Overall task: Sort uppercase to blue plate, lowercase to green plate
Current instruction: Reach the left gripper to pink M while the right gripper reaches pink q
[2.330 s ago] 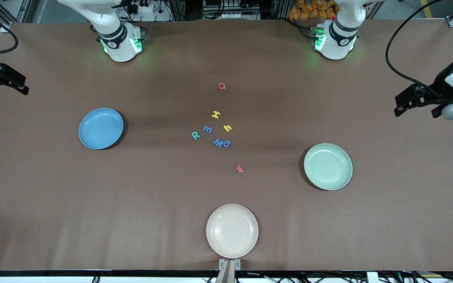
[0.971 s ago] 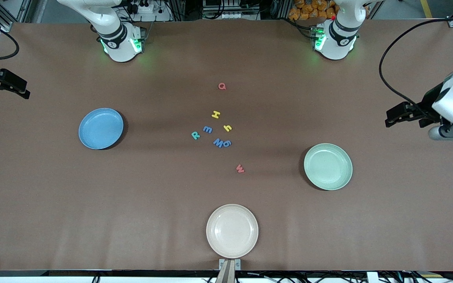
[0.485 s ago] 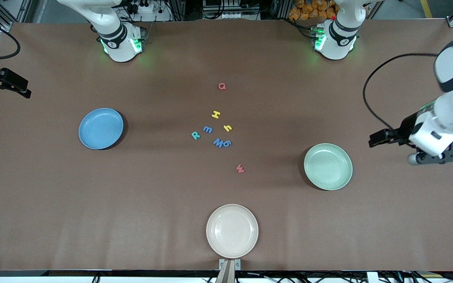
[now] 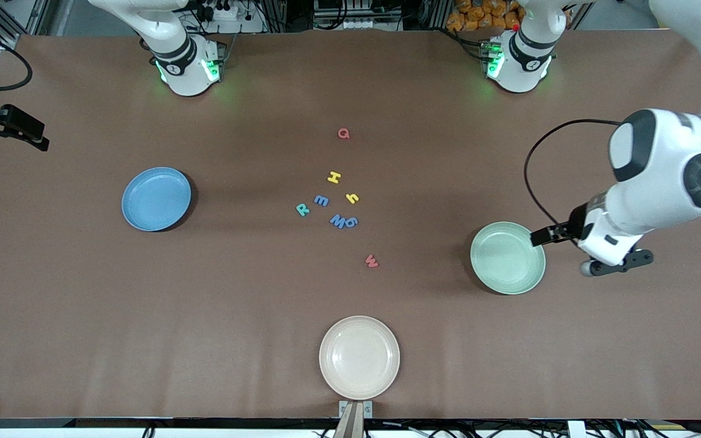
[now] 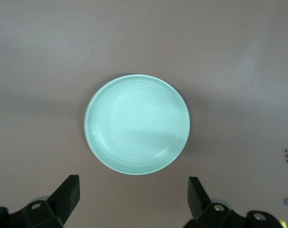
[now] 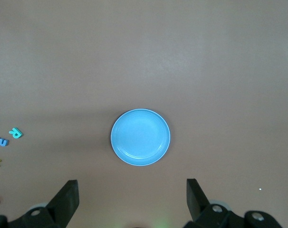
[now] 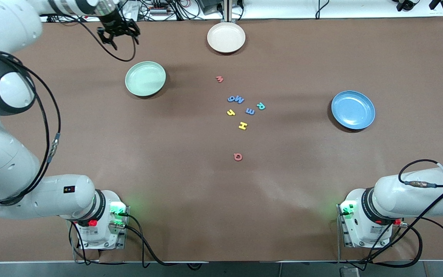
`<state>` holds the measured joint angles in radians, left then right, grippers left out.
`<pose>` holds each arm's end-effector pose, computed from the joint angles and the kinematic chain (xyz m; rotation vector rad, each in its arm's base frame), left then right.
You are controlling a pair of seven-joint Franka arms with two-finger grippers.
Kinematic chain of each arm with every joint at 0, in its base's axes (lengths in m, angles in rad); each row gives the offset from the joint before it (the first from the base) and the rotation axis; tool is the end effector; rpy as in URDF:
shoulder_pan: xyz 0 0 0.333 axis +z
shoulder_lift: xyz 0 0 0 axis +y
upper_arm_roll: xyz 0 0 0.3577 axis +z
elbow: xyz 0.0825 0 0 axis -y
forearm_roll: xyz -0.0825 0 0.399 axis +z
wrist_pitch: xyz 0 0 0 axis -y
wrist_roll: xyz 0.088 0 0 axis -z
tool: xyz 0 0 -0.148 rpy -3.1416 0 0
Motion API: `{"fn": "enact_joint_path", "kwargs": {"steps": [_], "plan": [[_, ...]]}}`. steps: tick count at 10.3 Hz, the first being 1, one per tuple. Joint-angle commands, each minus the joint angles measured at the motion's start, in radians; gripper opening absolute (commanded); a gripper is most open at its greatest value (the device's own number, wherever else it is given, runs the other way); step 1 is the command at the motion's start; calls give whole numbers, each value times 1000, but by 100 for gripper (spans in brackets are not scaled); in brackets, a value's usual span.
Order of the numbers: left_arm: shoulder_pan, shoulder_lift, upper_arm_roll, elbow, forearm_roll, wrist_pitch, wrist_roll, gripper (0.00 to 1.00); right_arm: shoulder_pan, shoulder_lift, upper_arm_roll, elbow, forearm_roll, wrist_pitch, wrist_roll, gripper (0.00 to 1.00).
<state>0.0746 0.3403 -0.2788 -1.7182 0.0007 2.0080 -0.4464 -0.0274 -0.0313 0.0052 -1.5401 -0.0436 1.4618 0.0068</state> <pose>0.6571 -0.1208 0.3842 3.0402 0.3903 -0.0995 0.5450 -0.0189 0.6483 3.0971 -0.0507 -0.0733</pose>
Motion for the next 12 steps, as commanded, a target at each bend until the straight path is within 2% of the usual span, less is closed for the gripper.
{"fn": "enact_joint_path", "kwargs": {"steps": [1,5,7,9,12], "plan": [[-77,66,1,26,74,75,-176,100,1,1,4,15,-7,-15,-7,100],[-252,274,3,179,220,87,-437,100,32,1,21,14,-1,-37,59,100],[-318,348,9,259,219,87,-521,100,49,1,91,-32,4,-32,177,100],[-366,374,10,276,216,144,-552,100,52,1,189,-72,4,-35,335,100],[-403,408,12,287,214,189,-717,100,53,1,281,-147,5,-15,467,100]]}}
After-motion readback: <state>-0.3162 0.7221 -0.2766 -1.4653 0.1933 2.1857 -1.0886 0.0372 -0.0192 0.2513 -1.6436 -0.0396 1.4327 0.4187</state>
